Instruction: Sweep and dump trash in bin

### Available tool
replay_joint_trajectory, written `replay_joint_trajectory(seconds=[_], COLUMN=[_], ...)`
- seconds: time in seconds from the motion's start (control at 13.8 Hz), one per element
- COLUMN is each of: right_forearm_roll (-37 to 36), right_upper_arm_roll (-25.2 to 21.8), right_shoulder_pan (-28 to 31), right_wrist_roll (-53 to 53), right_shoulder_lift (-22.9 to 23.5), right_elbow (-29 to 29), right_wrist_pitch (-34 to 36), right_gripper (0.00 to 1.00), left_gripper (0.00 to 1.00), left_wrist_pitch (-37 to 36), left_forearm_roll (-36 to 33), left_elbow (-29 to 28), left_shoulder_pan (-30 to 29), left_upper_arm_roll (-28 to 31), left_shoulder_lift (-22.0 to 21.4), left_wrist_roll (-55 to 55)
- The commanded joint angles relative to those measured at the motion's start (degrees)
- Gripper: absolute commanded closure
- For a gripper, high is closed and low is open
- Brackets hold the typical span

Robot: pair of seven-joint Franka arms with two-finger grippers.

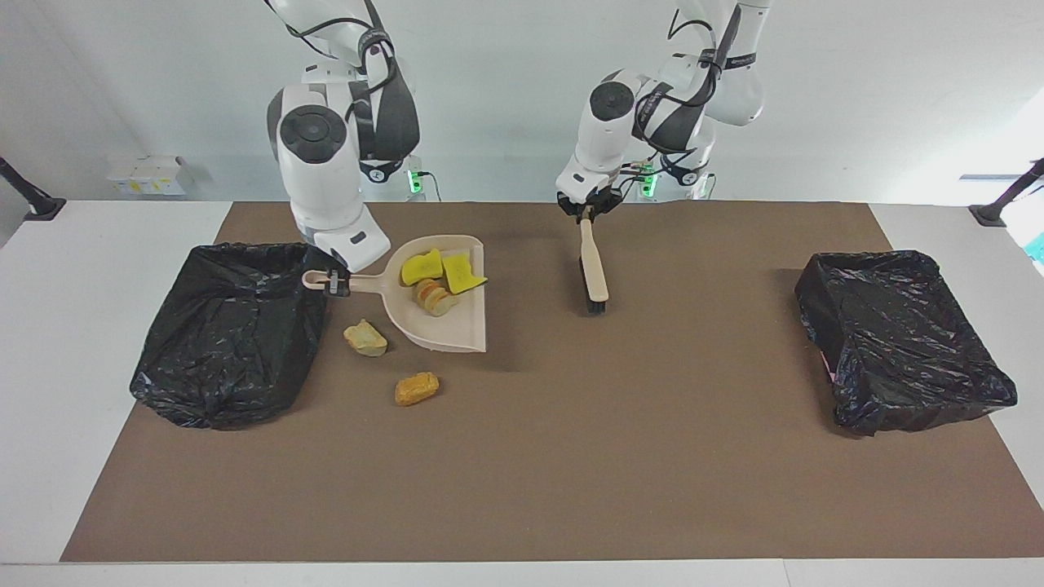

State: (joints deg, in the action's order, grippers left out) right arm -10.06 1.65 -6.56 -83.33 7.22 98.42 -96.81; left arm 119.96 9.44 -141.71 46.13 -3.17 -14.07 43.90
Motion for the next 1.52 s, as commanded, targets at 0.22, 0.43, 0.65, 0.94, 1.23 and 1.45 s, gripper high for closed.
replay_joint_trajectory(seconds=[0.22, 0.43, 0.65, 0.94, 1.23, 1.45], right_forearm_roll=[0.5, 0.0, -4.2, -10.5, -19.1, -29.9], right_upper_arm_roll=[0.3, -0.2, -0.1, -0.9, -1.1, -1.2], right_shoulder_pan=[12.7, 18.8, 22.9, 27.3, 28.2, 28.1], right_wrist_roll=[-16.8, -25.1, -30.5, -33.1, -30.5, -17.0], right_shoulder_lift=[-2.5, -2.4, -2.2, -2.1, -2.3, -4.5], right_elbow=[-0.9, -0.9, -0.9, -0.5, 1.9, 7.2], right_wrist_pitch=[2.7, 1.0, -2.2, -13.4, -23.7, -24.2], right_gripper=[1.0, 1.0, 1.0, 1.0, 1.0, 1.0], left_gripper=[1.0, 1.0, 1.0, 0.99, 0.82, 0.62], left_wrist_pitch=[5.9, 6.5, 8.1, 8.2, 7.8, 6.9], left_forearm_roll=[0.4, 0.5, 0.5, 0.8, 2.2, 2.2], left_elbow=[-7.0, -7.9, -9.1, -9.5, -9.1, -8.8], left_shoulder_pan=[10.5, 14.0, 14.6, 14.6, 13.9, 12.8], left_upper_arm_roll=[0.9, 0.8, 0.7, 0.8, 1.0, 1.1], left_shoulder_lift=[-4.3, -4.5, -4.6, -4.3, -3.7, -3.3], left_wrist_roll=[10.6, 13.6, 13.6, 13.1, 12.5, 11.7])
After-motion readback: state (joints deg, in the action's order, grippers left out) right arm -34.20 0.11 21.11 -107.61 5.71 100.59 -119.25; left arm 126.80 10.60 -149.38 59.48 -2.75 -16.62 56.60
